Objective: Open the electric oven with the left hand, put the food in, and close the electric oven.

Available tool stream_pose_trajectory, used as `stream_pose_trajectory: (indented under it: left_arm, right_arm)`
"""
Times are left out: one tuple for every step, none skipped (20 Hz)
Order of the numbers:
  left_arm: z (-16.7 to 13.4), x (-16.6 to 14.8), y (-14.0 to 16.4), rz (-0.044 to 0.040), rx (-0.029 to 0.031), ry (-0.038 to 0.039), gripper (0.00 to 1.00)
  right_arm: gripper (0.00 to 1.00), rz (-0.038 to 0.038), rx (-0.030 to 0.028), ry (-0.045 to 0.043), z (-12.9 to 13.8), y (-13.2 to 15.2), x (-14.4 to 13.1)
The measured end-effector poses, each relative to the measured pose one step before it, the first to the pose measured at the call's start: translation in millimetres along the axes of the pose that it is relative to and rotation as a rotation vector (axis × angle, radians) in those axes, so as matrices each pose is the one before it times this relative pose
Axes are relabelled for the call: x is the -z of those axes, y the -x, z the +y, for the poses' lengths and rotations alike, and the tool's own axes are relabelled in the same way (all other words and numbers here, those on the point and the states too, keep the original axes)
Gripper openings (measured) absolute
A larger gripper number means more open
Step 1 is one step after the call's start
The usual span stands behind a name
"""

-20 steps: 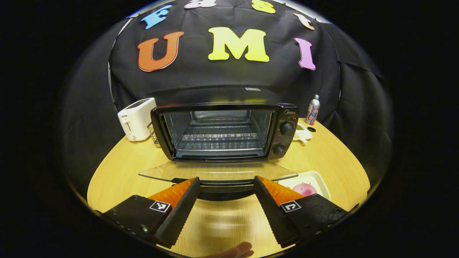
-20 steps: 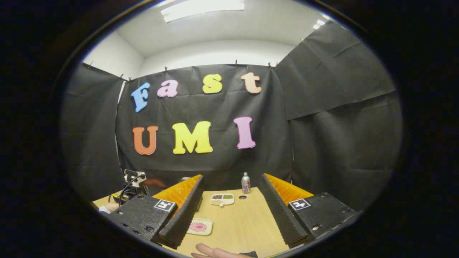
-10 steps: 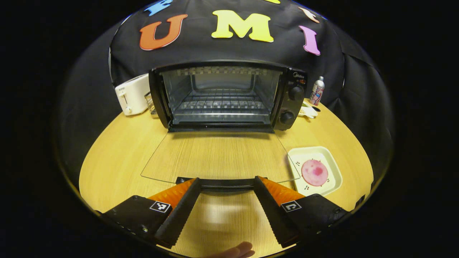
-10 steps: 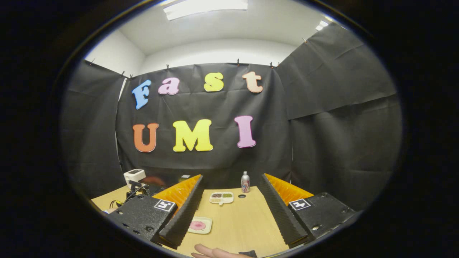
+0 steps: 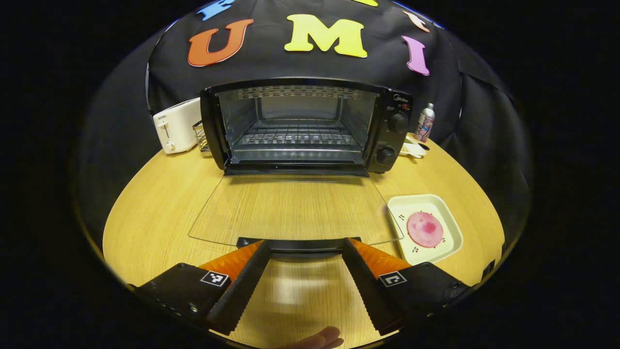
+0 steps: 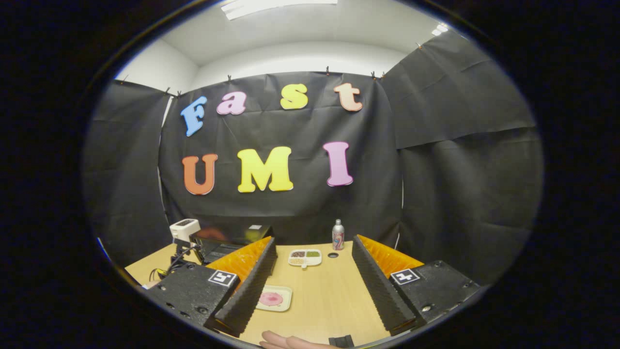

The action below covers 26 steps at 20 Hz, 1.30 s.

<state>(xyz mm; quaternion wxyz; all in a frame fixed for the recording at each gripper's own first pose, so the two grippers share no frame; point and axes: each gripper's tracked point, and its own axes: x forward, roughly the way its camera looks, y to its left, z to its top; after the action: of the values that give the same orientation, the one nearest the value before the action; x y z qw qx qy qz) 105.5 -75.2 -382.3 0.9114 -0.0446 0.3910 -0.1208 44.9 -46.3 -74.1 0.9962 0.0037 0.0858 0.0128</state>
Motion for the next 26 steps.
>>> stream_pose_trajectory:
  left_arm:
    - [-0.76, -6.70, 7.58, -0.03268, 0.00604, 0.00605, 0.97]
    - [-1.41, -7.07, 10.44, -0.03233, 0.00937, 0.00605, 0.96]
    - [-2.13, -8.95, 12.05, -0.03563, 0.00646, 0.00604, 0.96]
    - [-2.70, -11.53, 12.44, -0.04349, 0.00559, 0.00260, 0.97]
    - [-4.32, -12.98, 14.10, -0.04792, 0.00701, -0.00228, 0.96]
    - [-4.13, -13.15, 15.25, -0.04670, 0.00520, -0.00505, 0.96]
    - [-2.24, -14.70, 14.09, -0.05287, -0.00551, -0.00987, 0.96]
    - [1.13, -14.17, 14.08, -0.04960, -0.01549, -0.01144, 0.96]
    - [-1.03, -13.72, 11.67, -0.04740, -0.01177, -0.01081, 0.96]
    - [-1.14, -13.83, 11.91, -0.04105, -0.00854, -0.00322, 0.96]
    - [-1.59, -13.78, 11.61, -0.04075, -0.00310, -0.00159, 0.95]
    - [-3.10, -13.84, 12.79, -0.03704, 0.00138, 0.00086, 0.95]
    - [-1.75, -13.73, 11.81, -0.03657, 0.00231, 0.00154, 0.95]
    - [-2.11, -11.72, 9.31, -0.03482, 0.00458, -0.00107, 0.95]
    - [0.73, -11.18, 8.71, -0.03299, 0.00173, -0.00396, 0.95]
    - [2.08, -10.94, 10.52, -0.03217, -0.00992, -0.00428, 0.95]
    - [2.76, -7.80, 8.90, -0.02080, -0.00872, -0.00423, 0.95]
    - [0.75, -3.73, 7.88, -0.00966, -0.00254, -0.00198, 0.95]
    - [-0.94, -3.45, 7.43, -0.00951, 0.00461, -0.00378, 0.95]
    - [-0.85, -5.62, 8.50, -0.01473, 0.00280, -0.00611, 0.95]
    - [0.88, -5.15, 4.55, -0.01785, -0.00358, -0.01228, 0.95]
    - [1.32, -2.65, 3.01, -0.01292, -0.00668, -0.01288, 1.00]
    - [0.46, -2.24, 2.96, -0.00418, -0.00390, -0.00704, 0.95]
    - [-0.67, 0.24, 3.59, 0.00105, -0.00016, 0.00090, 0.95]
    - [-0.43, -0.44, 3.62, -0.00127, 0.00406, 0.00313, 0.95]
    - [-1.16, -2.17, 1.49, -0.00642, 0.00710, 0.00070, 0.95]
  right_arm:
    - [0.95, 0.02757, 0.00694, 0.02912, 2.55, -9.07, 7.55]
    - [0.96, 0.03102, 0.00579, 0.02098, 1.18, -7.53, 7.51]
    - [0.96, 0.03304, 0.00031, 0.01820, 2.28, -9.01, 7.11]
    - [1.00, 0.03654, 0.00184, 0.01665, 2.46, -8.78, 7.91]
    - [0.96, 0.03011, -0.00783, 0.01523, 4.74, -11.51, 6.28]
    - [0.96, 0.03239, -0.02065, 0.01532, 8.52, -12.24, 7.62]
    - [0.96, 0.04723, -0.01676, 0.01283, 7.24, -13.71, 10.61]
    - [1.00, 0.05140, -0.01223, 0.00895, 3.82, -13.10, 11.40]
    - [0.96, 0.04813, -0.00882, 0.00670, 4.60, -14.86, 10.79]
    - [0.96, 0.05355, -0.00611, 0.00751, 2.89, -14.85, 11.00]
    - [0.96, 0.05326, -0.00105, 0.00276, 2.02, -15.51, 11.99]
    - [0.96, 0.05054, -0.00403, -0.00290, 1.67, -14.70, 9.77]
    - [0.96, 0.04680, -0.01242, -0.01371, 3.89, -16.44, 6.60]
    - [0.97, 0.03976, -0.02163, -0.01369, 4.64, -15.05, 5.96]
    - [0.97, 0.04283, -0.02766, -0.00954, 5.28, -13.13, 6.91]
    - [0.97, 0.04117, -0.01512, -0.01752, 0.20, -11.17, 10.50]
    - [0.97, 0.04608, -0.00142, -0.01675, -2.45, -11.82, 7.02]
    - [0.96, 0.04091, -0.00089, -0.01754, -1.05, -11.12, 6.79]
    - [0.96, 0.03983, -0.00218, -0.01312, 0.34, -11.22, 4.51]
    - [1.00, 0.03398, -0.00916, -0.01624, 2.46, -13.00, 4.57]
    - [0.96, 0.03367, -0.00902, -0.01737, 1.36, -12.59, 2.84]
    - [0.92, 0.04428, -0.00720, -0.01404, -0.15, -13.87, 4.57]
    - [0.90, 0.03805, -0.00793, -0.01804, 1.49, -11.40, 4.23]
    - [0.83, 0.02879, -0.01494, -0.01736, 2.59, -12.03, 2.74]
    - [0.81, 0.03168, -0.01725, -0.01501, 3.49, -8.82, 3.90]
    - [0.76, 0.02122, -0.01903, -0.01467, 3.97, -7.17, 2.62]
